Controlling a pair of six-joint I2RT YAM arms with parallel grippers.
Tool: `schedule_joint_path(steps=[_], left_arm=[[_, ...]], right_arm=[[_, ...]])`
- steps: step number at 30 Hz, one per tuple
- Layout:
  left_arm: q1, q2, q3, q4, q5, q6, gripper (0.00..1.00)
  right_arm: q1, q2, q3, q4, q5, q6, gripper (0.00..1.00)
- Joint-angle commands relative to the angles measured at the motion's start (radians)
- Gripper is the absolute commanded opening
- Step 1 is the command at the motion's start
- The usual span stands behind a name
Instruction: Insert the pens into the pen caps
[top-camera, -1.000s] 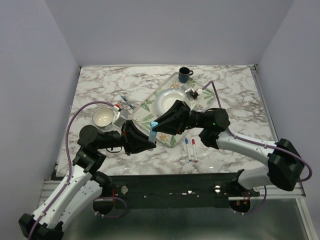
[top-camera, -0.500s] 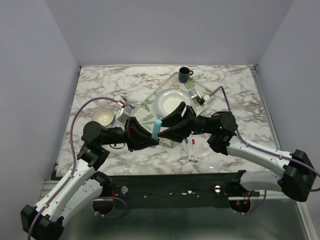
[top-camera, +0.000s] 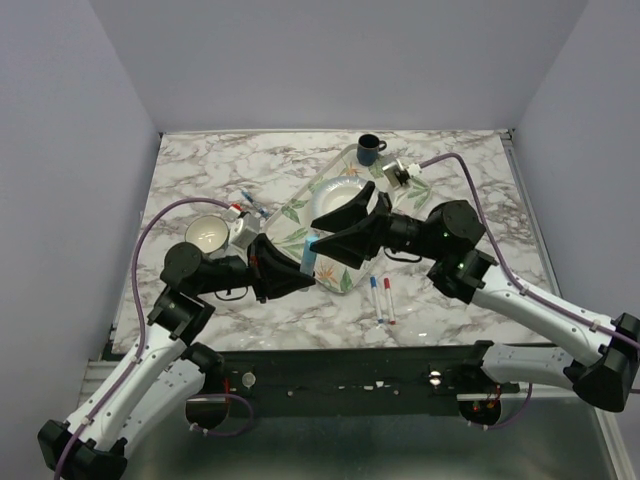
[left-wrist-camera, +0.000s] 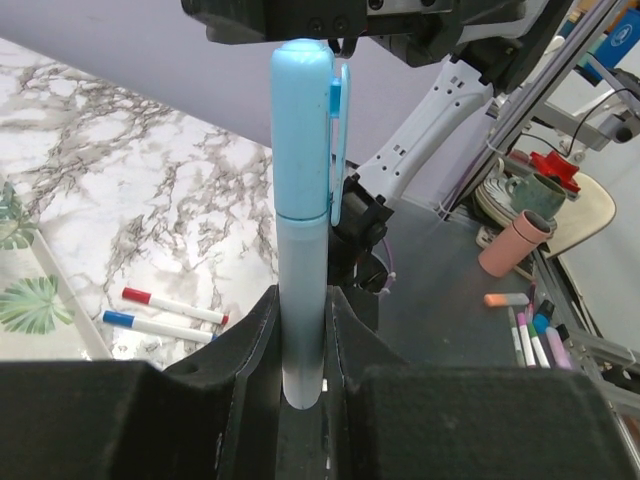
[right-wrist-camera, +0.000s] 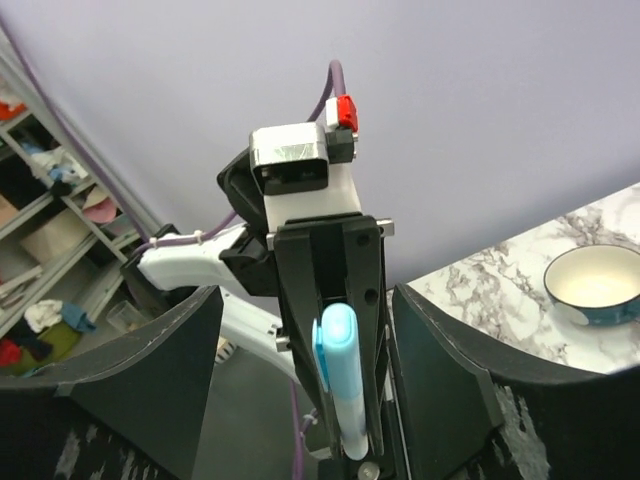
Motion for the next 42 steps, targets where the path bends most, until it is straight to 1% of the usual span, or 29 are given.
schedule_joint_path(steps=[1, 4, 10, 11, 12, 14, 15, 17, 18, 20, 21, 25, 30, 33, 34, 37, 39, 42], left_arm=[[0.004, -0.009, 0.032, -0.029, -0.027, 0.035, 0.00], [0.004, -0.014, 0.032, -0.032, -0.028, 0.035, 0.00], [0.004, -0.023, 0.026, -0.034, -0.025, 0.034, 0.00], [0.004, -0.026, 0.027, -0.032, -0.027, 0.034, 0.00], [0.004, -0.026, 0.026, -0.032, -0.027, 0.032, 0.00], [0.004, -0.028, 0.024, -0.031, -0.027, 0.029, 0.00], [0.004, -0.028, 0.026, -0.029, -0.027, 0.028, 0.00], [0.004, -0.024, 0.024, -0.022, -0.025, 0.019, 0.00], [0.004, -0.026, 0.024, -0.019, -0.025, 0.014, 0.00], [0.004, -0.024, 0.021, 0.001, -0.025, 0.000, 0.00], [0.004, -0.026, 0.013, 0.009, -0.028, -0.020, 0.00], [0.004, -0.035, -0.022, 0.141, -0.034, -0.113, 0.00], [0.004, -0.026, -0.016, 0.216, -0.034, -0.181, 0.00], [0.004, -0.015, 0.021, 0.204, -0.037, -0.167, 0.00], [0.004, -0.015, 0.033, 0.158, -0.063, -0.147, 0.00], [0.004, -0.012, 0.062, 0.120, -0.096, -0.097, 0.00], [0.004, -0.003, 0.081, 0.117, -0.108, -0.087, 0.00], [0.004, 0.021, 0.090, 0.117, -0.131, -0.081, 0.00]], right_arm=[[0.028, 0.033, 0.078, -0.153, 0.086, -0.047, 0.73], [0.042, 0.057, 0.117, -0.181, 0.103, -0.066, 0.68], [0.069, 0.088, 0.138, -0.204, 0.132, -0.109, 0.61], [0.071, 0.088, 0.135, -0.207, 0.134, -0.112, 0.57], [0.077, 0.090, 0.134, -0.205, 0.134, -0.115, 0.45], [0.083, 0.088, 0.122, -0.201, 0.134, -0.119, 0.35], [0.091, 0.085, 0.108, -0.199, 0.134, -0.121, 0.25], [0.100, 0.079, 0.086, -0.187, 0.132, -0.129, 0.16], [0.112, 0.077, 0.063, -0.181, 0.121, -0.136, 0.08], [0.123, 0.080, 0.042, -0.165, 0.106, -0.148, 0.01], [0.135, 0.084, 0.031, -0.161, 0.089, -0.155, 0.01], [0.163, 0.091, -0.024, -0.175, 0.060, -0.159, 0.01], [0.181, 0.070, -0.105, -0.176, 0.006, -0.155, 0.01], [0.184, 0.062, -0.151, -0.193, -0.020, -0.136, 0.01], [0.184, 0.059, -0.165, -0.182, -0.032, -0.120, 0.01], [0.197, 0.045, -0.216, -0.190, -0.017, -0.101, 0.01], [0.209, 0.035, -0.228, -0.207, -0.002, -0.096, 0.01], [0.229, 0.024, -0.263, -0.179, -0.006, -0.073, 0.01]])
